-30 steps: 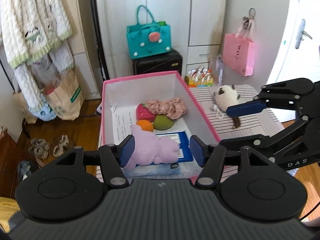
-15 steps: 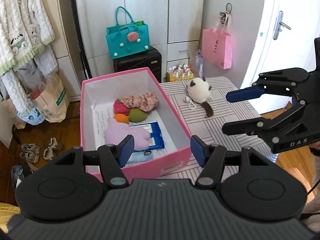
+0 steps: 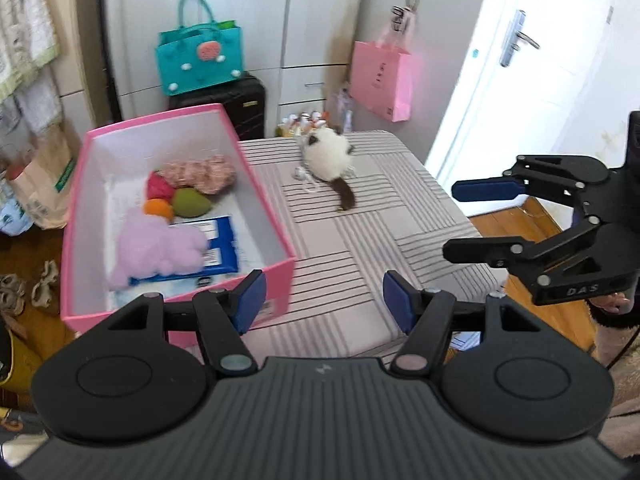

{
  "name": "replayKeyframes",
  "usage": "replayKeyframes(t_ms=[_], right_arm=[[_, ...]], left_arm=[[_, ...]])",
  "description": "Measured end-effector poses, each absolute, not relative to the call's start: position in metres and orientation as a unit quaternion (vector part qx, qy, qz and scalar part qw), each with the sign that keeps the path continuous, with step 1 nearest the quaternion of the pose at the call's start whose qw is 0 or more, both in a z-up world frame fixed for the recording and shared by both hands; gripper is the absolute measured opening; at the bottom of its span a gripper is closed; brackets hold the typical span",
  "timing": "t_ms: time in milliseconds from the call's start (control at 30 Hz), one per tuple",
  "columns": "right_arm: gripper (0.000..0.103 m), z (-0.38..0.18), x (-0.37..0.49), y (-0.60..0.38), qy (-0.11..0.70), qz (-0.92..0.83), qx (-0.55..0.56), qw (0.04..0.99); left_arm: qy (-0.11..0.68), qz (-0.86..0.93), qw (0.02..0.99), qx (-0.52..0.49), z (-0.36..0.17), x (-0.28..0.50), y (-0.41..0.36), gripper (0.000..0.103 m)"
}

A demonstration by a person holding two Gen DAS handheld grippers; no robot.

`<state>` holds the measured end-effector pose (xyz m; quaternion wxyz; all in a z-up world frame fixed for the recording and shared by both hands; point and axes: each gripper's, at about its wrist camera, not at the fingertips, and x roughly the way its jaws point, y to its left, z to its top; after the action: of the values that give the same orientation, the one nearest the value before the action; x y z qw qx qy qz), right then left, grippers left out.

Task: Organize soft objects
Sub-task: 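Withdraw both tools toward the white-and-brown cat plush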

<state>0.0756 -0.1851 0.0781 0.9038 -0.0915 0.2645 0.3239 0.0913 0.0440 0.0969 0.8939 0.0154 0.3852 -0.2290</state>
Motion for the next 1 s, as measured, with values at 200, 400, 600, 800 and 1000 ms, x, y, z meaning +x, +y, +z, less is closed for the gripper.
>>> replayKeyframes(t_ms=[200,400,600,800,1000], right_arm=[[0.063,0.053,0.074,-0.207,0.246,0.282,-0.104,0.921],[0.063,0.029,0.094,-0.223,0.266,0.281,-0.090,0.918],[0.071,0.006,0.118,-0.228,0.264,0.269,-0.112,0.919],[0.073,-0.010,0.146,-0.234,0.256,0.258,-0.111,0.925],[0.073,-0.020,0.188,-0.251,0.269,0.262,-0.085,0.923]], left_arm=[[0.351,-0.262,0.898,0.027,0.084,0.090,0.013,0.074],[0.317,-0.266,0.910,0.019,0.066,0.099,-0.013,0.075],[0.305,-0.280,0.910,-0.024,0.054,0.126,-0.031,0.077],[0.288,-0.256,0.922,-0.040,0.048,0.160,-0.046,0.079],[0.271,-0.227,0.934,-0.047,0.040,0.190,-0.065,0.088]])
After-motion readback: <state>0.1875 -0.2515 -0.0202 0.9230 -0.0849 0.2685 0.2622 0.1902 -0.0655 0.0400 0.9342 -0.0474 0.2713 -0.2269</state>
